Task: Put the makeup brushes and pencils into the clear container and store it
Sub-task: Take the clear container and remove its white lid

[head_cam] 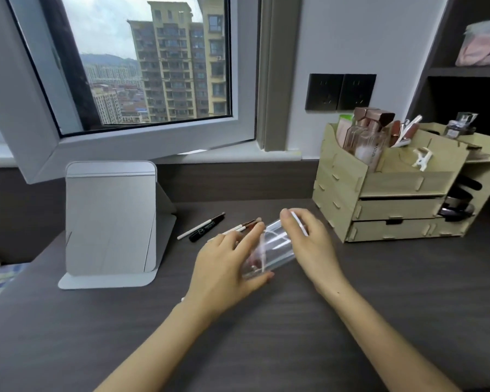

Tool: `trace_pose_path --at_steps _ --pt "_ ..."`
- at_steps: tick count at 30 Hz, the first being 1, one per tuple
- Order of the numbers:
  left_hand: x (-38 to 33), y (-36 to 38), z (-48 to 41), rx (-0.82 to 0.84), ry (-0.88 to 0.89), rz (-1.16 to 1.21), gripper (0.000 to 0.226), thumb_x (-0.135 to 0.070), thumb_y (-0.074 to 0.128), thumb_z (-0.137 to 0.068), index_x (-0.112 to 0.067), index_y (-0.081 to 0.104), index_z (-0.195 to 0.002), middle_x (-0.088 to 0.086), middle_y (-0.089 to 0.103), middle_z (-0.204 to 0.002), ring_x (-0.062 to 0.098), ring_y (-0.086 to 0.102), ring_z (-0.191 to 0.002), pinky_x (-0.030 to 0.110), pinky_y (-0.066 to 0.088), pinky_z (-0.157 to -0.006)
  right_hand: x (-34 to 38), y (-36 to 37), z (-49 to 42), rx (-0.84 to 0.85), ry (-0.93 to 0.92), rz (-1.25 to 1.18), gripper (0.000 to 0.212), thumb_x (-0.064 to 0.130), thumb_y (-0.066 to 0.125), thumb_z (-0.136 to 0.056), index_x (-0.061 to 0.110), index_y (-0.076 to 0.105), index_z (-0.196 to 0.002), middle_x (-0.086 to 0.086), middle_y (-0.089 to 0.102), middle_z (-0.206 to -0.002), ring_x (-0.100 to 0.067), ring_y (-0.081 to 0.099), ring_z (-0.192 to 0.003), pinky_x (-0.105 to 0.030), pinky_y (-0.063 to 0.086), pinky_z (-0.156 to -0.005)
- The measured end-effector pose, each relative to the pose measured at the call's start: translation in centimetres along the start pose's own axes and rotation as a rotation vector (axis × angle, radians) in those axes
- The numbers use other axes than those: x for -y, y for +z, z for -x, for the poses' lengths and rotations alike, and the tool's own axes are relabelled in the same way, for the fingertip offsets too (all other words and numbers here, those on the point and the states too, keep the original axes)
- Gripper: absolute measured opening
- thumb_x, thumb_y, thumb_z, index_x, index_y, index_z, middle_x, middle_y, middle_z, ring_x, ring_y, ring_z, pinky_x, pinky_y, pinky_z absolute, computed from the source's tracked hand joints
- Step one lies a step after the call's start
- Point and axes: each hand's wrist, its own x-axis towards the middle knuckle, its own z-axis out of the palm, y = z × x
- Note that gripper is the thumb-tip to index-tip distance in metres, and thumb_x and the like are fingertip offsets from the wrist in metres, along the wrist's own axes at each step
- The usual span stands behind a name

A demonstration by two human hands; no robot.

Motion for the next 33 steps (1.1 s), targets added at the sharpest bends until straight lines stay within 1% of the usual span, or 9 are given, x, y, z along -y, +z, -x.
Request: trace_pose_path --at_steps 4,6,11,16,19,23,27,30,33 --pt "1.1 -1.9 0.6 0.359 -0.317 0.610 0.061 -0.050 0.077 -0.060 -0.057 0.046 -0.113 -0.035 0.063 -0.099 -0.011 0.056 -0.095 0.016 0.043 -0.085 -0.2 -1.2 0.5 0.278 -0.234 0.083 0.029 0.059 0.040 -0.082 0.045 0.052 -0.104 0.005 0.055 -0.110 -0.002 0.054 -0.100 -0.019 0.043 -0.085" --pt "1.9 -2.3 0.7 0.456 -0.370 0.778 0.057 -0.043 0.079 -0.064 -0.052 0.050 -0.112 -0.027 0.065 -0.106 -0.007 0.056 -0.104 0.020 0.041 -0.094 -0.1 -1.9 0.2 0.484 -0.249 -0.001 0.027 0.050 0.048 -0.087 0.044 0.050 -0.114 -0.002 0.052 -0.119 -0.003 0.051 -0.105 -0.008 0.039 -0.088" --pt "2.4 -2.9 0.5 0.455 -0.235 0.392 0.066 -0.066 0.068 -0.056 -0.058 0.042 -0.116 -0.030 0.062 -0.094 -0.010 0.055 -0.086 0.019 0.042 -0.078 0.9 -3.7 -1.4 0.715 -0.247 0.147 0.033 0.034 0.062 -0.087 0.034 0.055 -0.119 0.018 0.060 -0.111 -0.005 0.059 -0.094 -0.018 0.049 -0.086" --pt "3.9 -4.2 0.0 0.825 -0.523 1.440 0.071 -0.047 0.075 -0.066 -0.018 0.047 -0.125 0.014 0.069 -0.094 0.024 0.066 -0.075 0.030 0.054 -0.067 2.1 -7.7 -2.7 0.718 -0.218 -0.415 0.047 0.015 0.081 -0.059 0.025 0.065 -0.102 0.003 0.064 -0.116 -0.020 0.062 -0.110 -0.029 0.053 -0.089" --pt "5.4 -4.4 0.3 0.634 -0.653 1.523 0.087 -0.050 0.082 -0.055 -0.015 0.046 -0.125 0.018 0.068 -0.096 0.027 0.065 -0.079 0.030 0.054 -0.063 -0.4 -8.5 -3.5 0.475 -0.091 -0.440 0.048 0.008 0.085 -0.056 0.022 0.059 -0.095 -0.008 0.062 -0.114 -0.020 0.066 -0.100 -0.026 0.055 -0.080" --pt "6.3 -4.2 1.5 0.243 -0.652 1.299 0.094 -0.061 0.081 -0.046 -0.021 0.048 -0.125 0.003 0.070 -0.102 0.015 0.064 -0.094 0.026 0.049 -0.083 -6.8 -6.7 -1.9 0.226 0.077 -0.153 0.041 -0.004 0.079 -0.065 0.013 0.047 -0.085 -0.013 0.059 -0.118 -0.014 0.062 -0.091 -0.011 0.052 -0.072" --pt "6.7 -3.8 2.6 0.060 -0.636 1.107 0.083 -0.062 0.079 -0.048 -0.034 0.050 -0.121 -0.003 0.067 -0.102 0.012 0.061 -0.099 0.025 0.048 -0.084 -10.9 -6.0 -0.1 0.196 0.104 0.090 0.042 0.017 0.084 -0.064 0.020 0.044 -0.077 0.003 0.062 -0.118 -0.016 0.060 -0.106 -0.030 0.047 -0.087" --pt "7.2 -3.6 3.0 0.011 -0.617 0.972 0.074 -0.046 0.078 -0.054 -0.038 0.049 -0.122 -0.003 0.065 -0.111 0.012 0.061 -0.103 0.028 0.050 -0.084 -10.7 -6.0 0.4 0.264 0.049 0.416 0.038 0.034 0.081 -0.065 0.024 0.048 -0.079 0.016 0.061 -0.111 -0.013 0.055 -0.103 -0.028 0.038 -0.079" --pt "7.5 -3.7 2.8 -0.045 -0.586 0.872 0.075 -0.039 0.080 -0.054 -0.037 0.049 -0.122 -0.005 0.063 -0.117 0.010 0.060 -0.107 0.027 0.049 -0.087 -9.2 -5.2 0.3 0.227 -0.168 0.652 0.036 0.036 0.080 -0.067 0.022 0.060 -0.094 0.007 0.060 -0.112 -0.020 0.051 -0.111 -0.027 0.031 -0.089"
